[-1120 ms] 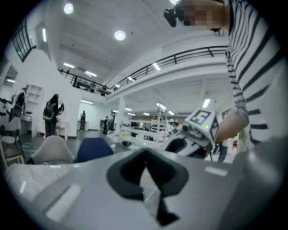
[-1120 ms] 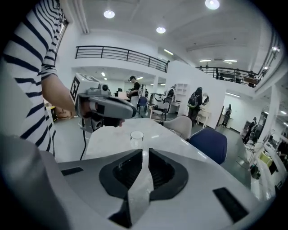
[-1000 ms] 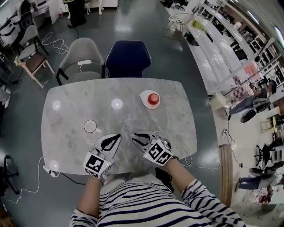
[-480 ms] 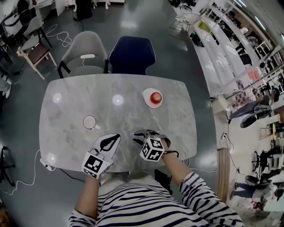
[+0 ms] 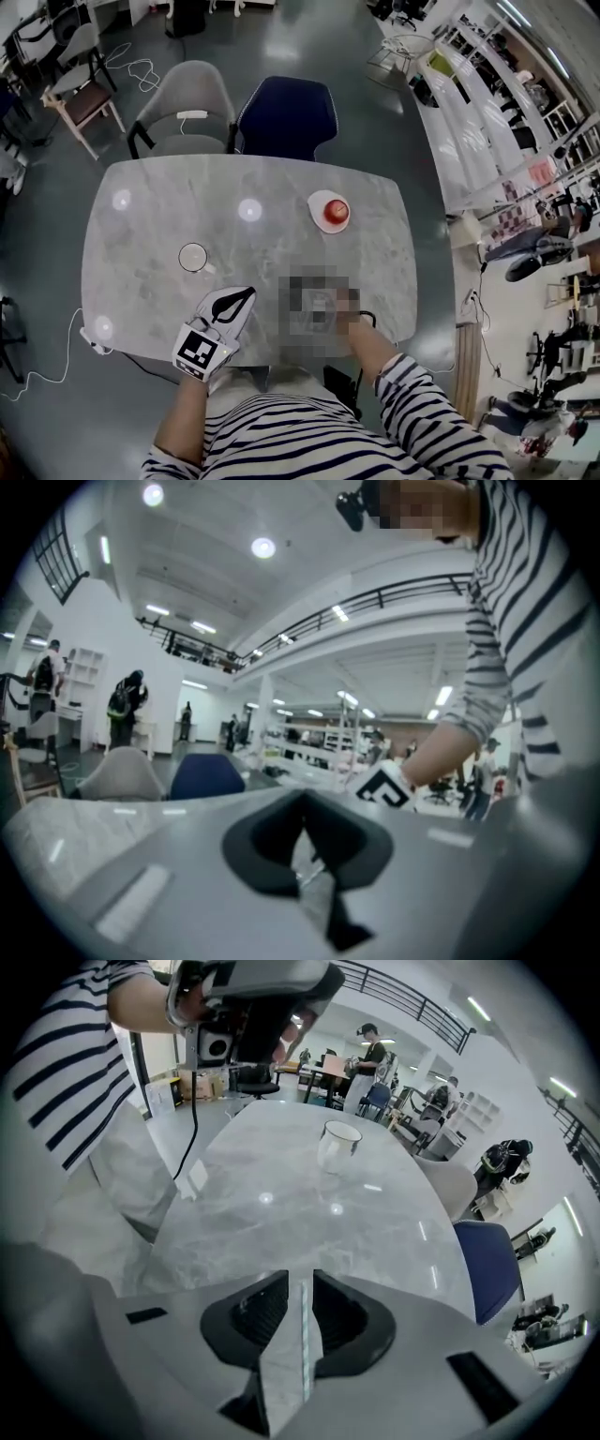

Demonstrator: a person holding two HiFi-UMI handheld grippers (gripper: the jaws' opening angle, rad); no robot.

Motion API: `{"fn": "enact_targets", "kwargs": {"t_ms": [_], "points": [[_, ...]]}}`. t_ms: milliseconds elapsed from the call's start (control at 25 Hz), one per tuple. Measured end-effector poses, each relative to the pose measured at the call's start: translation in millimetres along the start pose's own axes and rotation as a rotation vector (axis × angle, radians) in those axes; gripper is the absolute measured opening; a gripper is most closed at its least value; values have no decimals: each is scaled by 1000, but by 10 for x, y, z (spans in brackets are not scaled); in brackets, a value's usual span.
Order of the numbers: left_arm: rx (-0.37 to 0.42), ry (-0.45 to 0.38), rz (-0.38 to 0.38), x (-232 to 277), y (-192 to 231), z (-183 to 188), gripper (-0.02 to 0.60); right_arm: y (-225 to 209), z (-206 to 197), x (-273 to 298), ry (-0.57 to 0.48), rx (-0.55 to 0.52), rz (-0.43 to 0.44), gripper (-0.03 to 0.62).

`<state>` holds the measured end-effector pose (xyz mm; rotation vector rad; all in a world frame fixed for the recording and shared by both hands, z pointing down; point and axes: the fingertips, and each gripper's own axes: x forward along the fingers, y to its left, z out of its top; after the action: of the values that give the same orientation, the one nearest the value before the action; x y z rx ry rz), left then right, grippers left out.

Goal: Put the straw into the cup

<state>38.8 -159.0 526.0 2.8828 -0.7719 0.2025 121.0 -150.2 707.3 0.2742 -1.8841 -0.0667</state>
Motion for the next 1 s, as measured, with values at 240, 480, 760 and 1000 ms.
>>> {"fn": "enact_targets", "kwargs": {"t_ms": [240,480,760,1000], "points": [[-6,-5,12,-83,41,-34,8,28,-104,222,55,-10,36,66],[-18,3,26,-103,63,-76,8,18,-218,362,106,-24,63,64],[-28,5,32,-122,53,-128,8,17,-247,547,131,-22,100,63],[-35,17,31,-120,11,-158,8,8,-289,664,172,-29,131,61]]}}
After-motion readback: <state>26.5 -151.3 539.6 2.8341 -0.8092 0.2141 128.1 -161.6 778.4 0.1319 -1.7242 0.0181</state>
